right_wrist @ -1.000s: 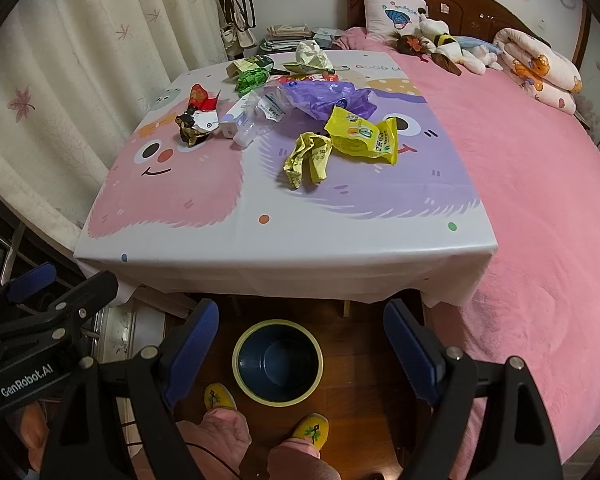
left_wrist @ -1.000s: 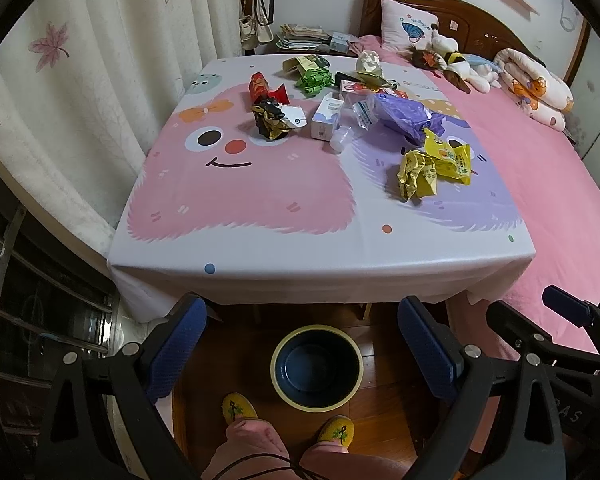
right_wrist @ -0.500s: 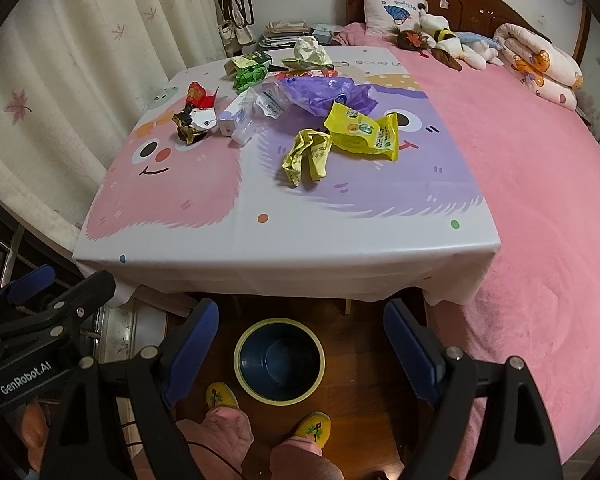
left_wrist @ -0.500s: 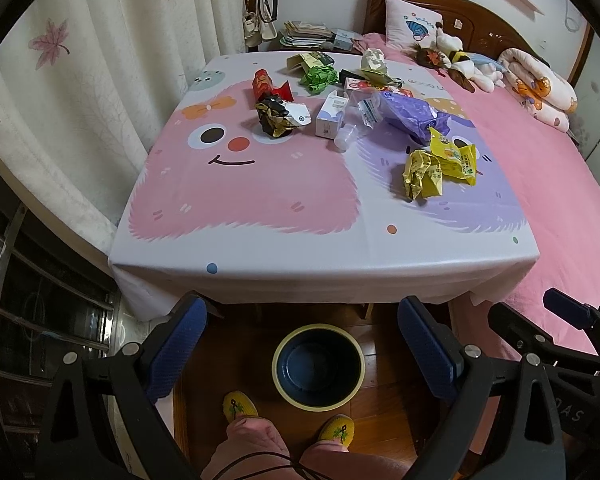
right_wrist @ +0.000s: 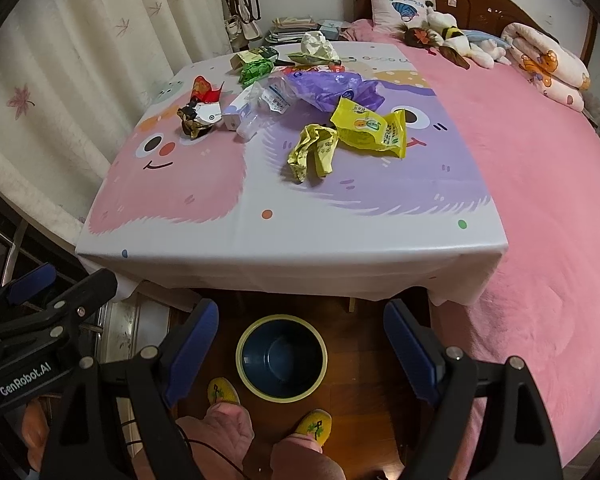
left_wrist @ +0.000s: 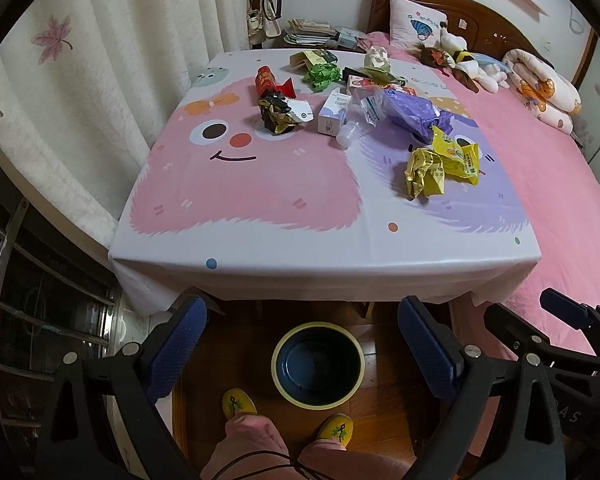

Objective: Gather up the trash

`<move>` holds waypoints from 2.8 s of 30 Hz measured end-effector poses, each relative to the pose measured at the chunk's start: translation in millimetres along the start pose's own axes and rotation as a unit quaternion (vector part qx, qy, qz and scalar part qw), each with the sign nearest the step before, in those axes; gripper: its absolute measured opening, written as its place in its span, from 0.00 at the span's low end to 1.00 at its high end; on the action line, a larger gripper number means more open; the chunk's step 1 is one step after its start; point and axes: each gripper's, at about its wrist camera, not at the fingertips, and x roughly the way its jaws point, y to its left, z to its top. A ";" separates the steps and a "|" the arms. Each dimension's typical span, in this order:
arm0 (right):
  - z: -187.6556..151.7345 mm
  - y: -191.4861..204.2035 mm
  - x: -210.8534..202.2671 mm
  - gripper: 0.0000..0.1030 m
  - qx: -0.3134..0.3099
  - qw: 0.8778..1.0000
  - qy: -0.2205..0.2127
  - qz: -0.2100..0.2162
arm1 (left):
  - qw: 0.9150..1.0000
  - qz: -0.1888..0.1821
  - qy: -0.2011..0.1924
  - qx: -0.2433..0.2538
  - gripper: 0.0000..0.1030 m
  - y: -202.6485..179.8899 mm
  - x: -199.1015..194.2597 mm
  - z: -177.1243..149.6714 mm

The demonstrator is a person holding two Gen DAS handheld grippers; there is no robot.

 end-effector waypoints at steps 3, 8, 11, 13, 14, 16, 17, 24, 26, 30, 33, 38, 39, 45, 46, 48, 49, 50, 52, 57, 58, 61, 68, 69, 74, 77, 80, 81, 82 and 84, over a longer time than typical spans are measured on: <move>0.6 0.6 1.0 0.83 -0.002 1.000 0.001 0.001 | 1.000 -0.001 0.000 -0.001 0.93 1.2 0.5 -0.3; 1.1 2.2 0.4 0.83 -0.012 1.000 -0.001 0.002 | 1.000 0.002 0.005 -0.001 0.93 0.9 1.6 -0.9; 3.5 1.2 -1.6 0.83 -0.011 1.000 -0.006 0.006 | 1.000 0.009 0.006 -0.002 0.93 -0.6 -1.2 -1.7; 5.1 0.4 -2.5 0.83 -0.011 1.000 -0.008 0.009 | 1.000 0.014 0.003 -0.001 0.93 -4.1 -5.1 -1.7; 6.7 0.2 -2.9 0.83 -0.011 1.000 -0.009 0.009 | 1.000 0.017 0.001 0.000 0.93 -4.6 -6.8 -1.6; 9.1 0.2 -4.9 0.83 -0.011 1.000 -0.013 0.013 | 1.000 0.023 -0.002 0.001 0.93 -6.3 -10.8 0.0; 10.5 0.6 -5.9 0.83 -0.011 1.000 -0.016 0.016 | 1.000 0.026 -0.004 0.001 0.93 -6.4 -12.4 0.5; 21.3 0.8 -5.9 0.83 -0.004 0.999 -0.021 0.034 | 0.999 0.038 -0.015 0.000 0.93 -1.6 -22.4 16.6; 25.4 1.1 -2.9 0.83 0.001 0.999 -0.019 0.034 | 0.999 0.038 -0.019 0.001 0.93 1.7 -22.9 23.6; 34.5 1.9 2.8 0.83 0.012 0.999 -0.020 0.032 | 0.999 0.030 -0.020 0.011 0.93 5.8 -18.0 40.9; 44.4 3.3 9.8 0.83 0.023 0.999 -0.019 0.025 | 0.999 0.021 -0.018 0.021 0.93 8.9 -8.6 59.3; 70.2 1.3 24.0 0.83 0.059 0.998 -0.019 0.010 | 0.999 0.001 -0.007 0.034 0.93 20.2 16.7 100.1; 77.9 1.0 28.5 0.83 0.069 0.997 -0.019 0.005 | 0.999 -0.003 -0.004 0.035 0.93 23.4 22.3 109.4; 111.3 -2.2 65.3 0.83 0.123 0.992 0.004 -0.005 | 0.999 -0.023 0.024 0.042 0.93 46.4 67.0 166.8; 116.2 -2.4 71.8 0.81 0.129 0.992 0.006 -0.011 | 0.998 -0.025 0.028 0.044 0.93 49.9 76.2 174.9; 125.3 -4.3 86.4 0.78 0.141 0.990 0.013 -0.022 | 0.998 -0.032 0.040 0.046 0.93 56.9 95.5 192.4; 130.3 -6.2 95.3 0.77 0.149 0.988 0.018 -0.026 | 0.997 -0.036 0.047 0.046 0.93 60.5 105.5 199.1; 133.6 -8.1 102.0 0.76 0.155 0.987 0.021 -0.029 | 0.996 -0.040 0.057 0.047 0.93 63.8 117.2 207.5; 140.3 -13.2 118.4 0.74 0.172 0.984 0.029 -0.036 | 0.995 -0.048 0.076 0.053 0.93 67.5 139.6 221.9; 144.7 -25.8 150.0 0.73 0.209 0.976 0.046 -0.046 | 0.989 -0.048 0.109 0.090 0.93 65.7 190.6 248.6; 145.3 -27.9 154.3 0.71 0.215 0.974 0.048 -0.045 | 0.988 -0.050 0.115 0.095 0.93 65.1 197.9 250.9; 145.1 -31.1 166.2 0.68 0.232 0.970 0.055 -0.047 | 0.984 -0.055 0.130 0.110 0.93 60.7 220.5 260.4; 145.3 -28.2 177.0 0.58 0.248 0.964 0.059 -0.070 | 0.973 -0.074 0.161 0.145 0.93 45.5 260.5 272.0; 145.4 -26.9 177.8 0.57 0.249 0.964 0.062 -0.072 | 0.972 -0.075 0.164 0.148 0.93 43.9 265.1 273.1; 145.1 -18.4 177.5 0.42 0.243 0.965 0.061 -0.085 | 0.968 -0.087 0.178 0.155 0.87 39.6 281.2 276.3; 142.7 -13.2 177.0 0.36 0.238 0.965 0.059 -0.093 | 0.965 -0.093 0.188 0.159 0.74 37.4 290.8 277.9; 141.2 -10.3 176.5 0.32 0.235 0.966 0.057 -0.093 | 0.962 -0.103 0.196 0.160 0.63 38.4 297.5 277.0; 140.6 -9.9 176.3 0.31 0.234 0.966 0.056 -0.092 | 0.963 -0.102 0.192 0.161 0.62 37.8 297.1 276.2; 140.6 -9.6 176.4 0.31 0.233 0.967 0.056 -0.090 | 0.963 -0.098 0.187 0.165 0.59 35.4 296.0 272.5; 140.4 -8.4 176.3 0.29 0.232 0.967 0.055 -0.087 | 0.964 -0.088 0.179 0.175 0.56 33.8 292.7 268.1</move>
